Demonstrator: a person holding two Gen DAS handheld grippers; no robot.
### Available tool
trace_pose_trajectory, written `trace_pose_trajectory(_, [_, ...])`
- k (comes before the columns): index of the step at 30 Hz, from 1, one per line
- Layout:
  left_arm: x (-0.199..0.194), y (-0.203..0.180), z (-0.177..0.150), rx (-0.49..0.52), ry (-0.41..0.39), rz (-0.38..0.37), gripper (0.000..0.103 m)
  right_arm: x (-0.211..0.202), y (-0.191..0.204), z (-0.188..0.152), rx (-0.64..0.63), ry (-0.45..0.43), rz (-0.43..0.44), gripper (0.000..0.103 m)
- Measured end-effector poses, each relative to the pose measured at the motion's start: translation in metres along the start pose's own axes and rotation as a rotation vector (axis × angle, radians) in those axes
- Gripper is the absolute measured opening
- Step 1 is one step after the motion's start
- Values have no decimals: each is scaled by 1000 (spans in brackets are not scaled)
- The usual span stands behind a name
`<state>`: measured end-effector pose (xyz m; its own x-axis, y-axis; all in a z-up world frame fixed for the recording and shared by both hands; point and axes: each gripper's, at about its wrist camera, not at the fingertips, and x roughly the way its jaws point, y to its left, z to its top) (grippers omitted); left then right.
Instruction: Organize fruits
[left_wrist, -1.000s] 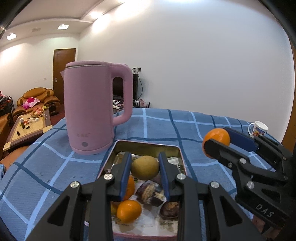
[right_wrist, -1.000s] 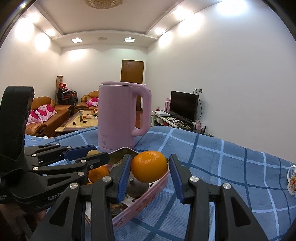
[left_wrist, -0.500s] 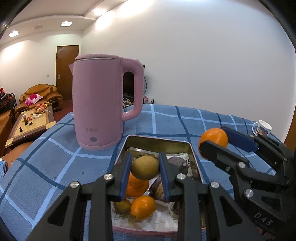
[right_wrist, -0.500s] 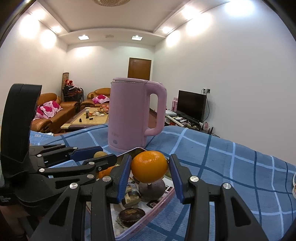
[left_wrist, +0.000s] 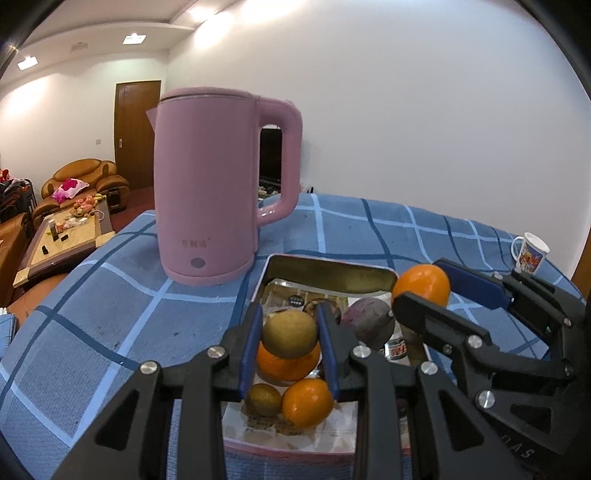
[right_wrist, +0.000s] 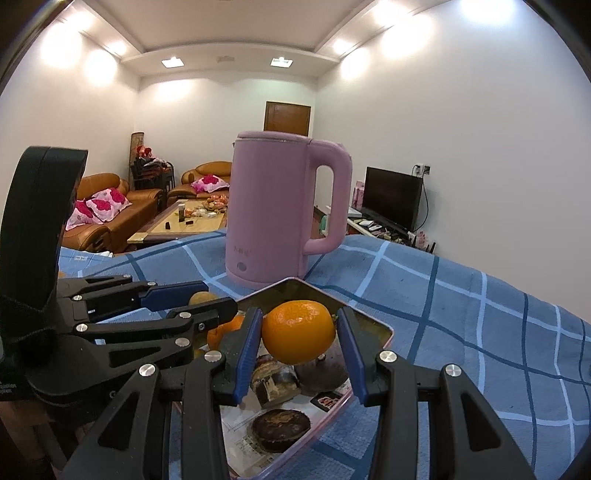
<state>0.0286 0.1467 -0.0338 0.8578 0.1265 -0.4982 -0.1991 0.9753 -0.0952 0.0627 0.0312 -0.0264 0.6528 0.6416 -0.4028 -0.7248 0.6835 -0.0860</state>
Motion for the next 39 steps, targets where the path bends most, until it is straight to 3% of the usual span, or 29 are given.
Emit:
trace_pose_trajectory(6, [9,3,-4,-1,43,3,32,10,-2,-5,12,53,19,44])
trace_pose_trajectory(14, [18,5,-12,4,100,3,32,32,-1,-19,29,186,64,45])
trace_pose_trajectory(18, [16,3,-13,13,106,6,35,31,-3,-22,33,196,66,46])
trace_pose_trajectory(21, [10,4,-13,5,100,21,46,28,-5,-24,42,196,56,53])
trace_pose_trajectory(26, [-10,1,-9,6,40,38,75,11,-13,-25,67,168,51,58])
trace_pose_trajectory(31, [-34,-6,-4,3,-26,23,93,-15,-21,-23,69,126,-11,62])
trace_pose_trajectory(39, [-61,-25,3,32,-90,-7,95,-62,-29,-17,61,50,-128,67])
